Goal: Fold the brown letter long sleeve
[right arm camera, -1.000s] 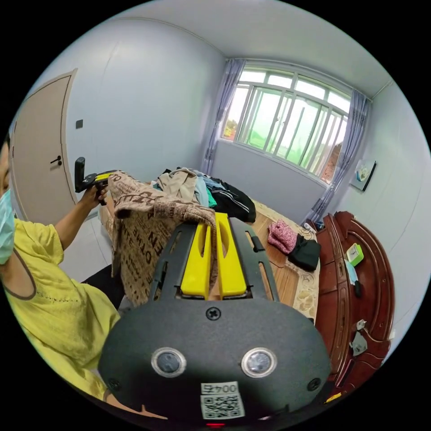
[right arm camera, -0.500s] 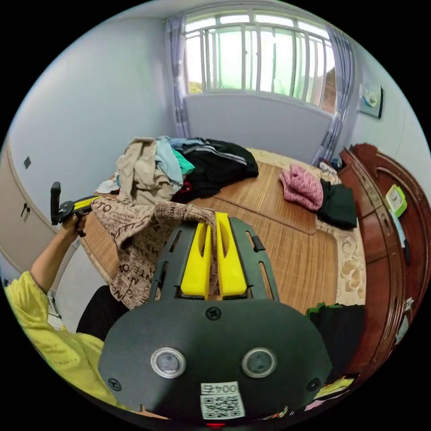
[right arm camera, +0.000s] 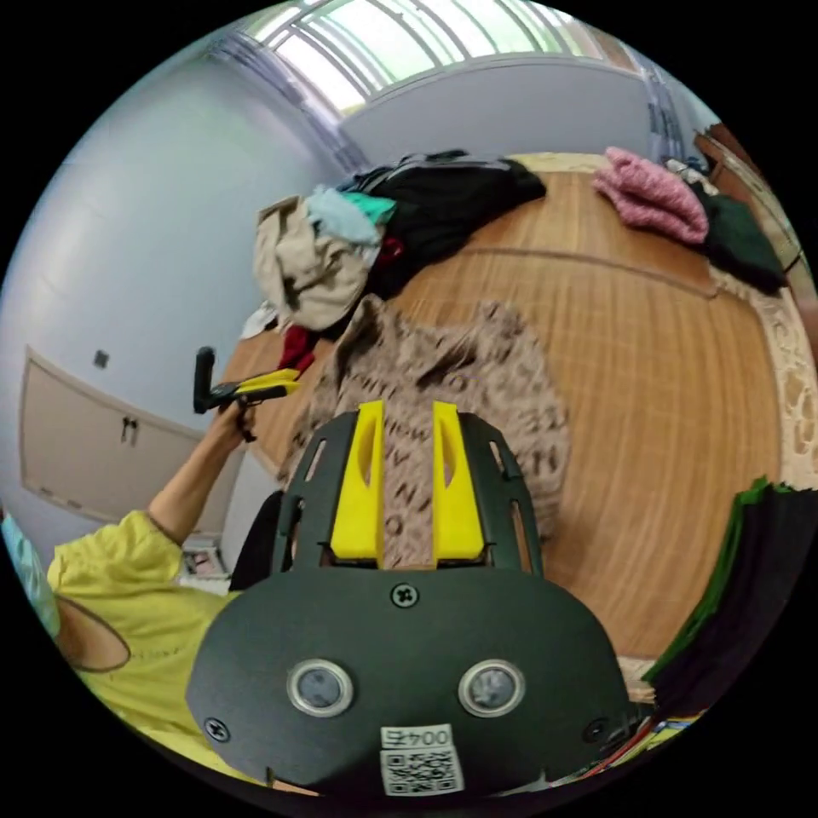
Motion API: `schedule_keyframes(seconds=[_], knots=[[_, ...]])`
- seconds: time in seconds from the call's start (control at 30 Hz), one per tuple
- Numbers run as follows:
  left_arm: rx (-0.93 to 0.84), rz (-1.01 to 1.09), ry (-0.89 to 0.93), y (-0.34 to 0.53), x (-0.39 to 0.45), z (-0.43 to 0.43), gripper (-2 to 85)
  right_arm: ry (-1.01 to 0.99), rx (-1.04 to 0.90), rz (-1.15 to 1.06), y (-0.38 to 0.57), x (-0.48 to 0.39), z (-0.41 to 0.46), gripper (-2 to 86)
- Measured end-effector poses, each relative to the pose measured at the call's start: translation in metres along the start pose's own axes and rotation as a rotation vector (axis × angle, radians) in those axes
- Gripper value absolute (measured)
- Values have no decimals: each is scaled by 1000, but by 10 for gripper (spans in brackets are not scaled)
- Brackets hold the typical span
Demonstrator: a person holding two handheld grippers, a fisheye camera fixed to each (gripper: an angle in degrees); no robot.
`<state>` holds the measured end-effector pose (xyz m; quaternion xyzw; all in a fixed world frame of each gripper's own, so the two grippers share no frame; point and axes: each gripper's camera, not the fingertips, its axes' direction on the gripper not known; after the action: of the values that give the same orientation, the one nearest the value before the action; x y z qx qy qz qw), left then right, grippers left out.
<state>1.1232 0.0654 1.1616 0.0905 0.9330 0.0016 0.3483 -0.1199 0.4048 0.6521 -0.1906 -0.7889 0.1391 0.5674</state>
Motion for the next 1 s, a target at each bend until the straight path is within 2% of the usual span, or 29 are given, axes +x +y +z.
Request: schedule_keyframes(seconds=[0.1,0.2,0.37,0.47,0.63,0.73,0.87,1.0], knots=[[-58,126,-131,46,52,6,125,-4,-122,13,47,-18,48,24],[-145,191,-246,89,91,29,79,104,-233,39,80,-32,101,1],[-223,260,-395,114,126,75,23,513,-378,57,84,-49,185,-7],[-214,291,-483,112,142,89,12,664,-445,21,78,-61,228,-7],[-229,430,-654,113,174,110,7,792,-504,67,60,-71,264,-8],[-232,376,-608,105,170,110,7,789,-578,47,47,-67,279,-8],[-185,298,-479,100,152,104,6,669,-664,83,34,-49,287,-8],[-159,251,-334,95,132,100,6,548,-653,139,35,-30,287,-8]])
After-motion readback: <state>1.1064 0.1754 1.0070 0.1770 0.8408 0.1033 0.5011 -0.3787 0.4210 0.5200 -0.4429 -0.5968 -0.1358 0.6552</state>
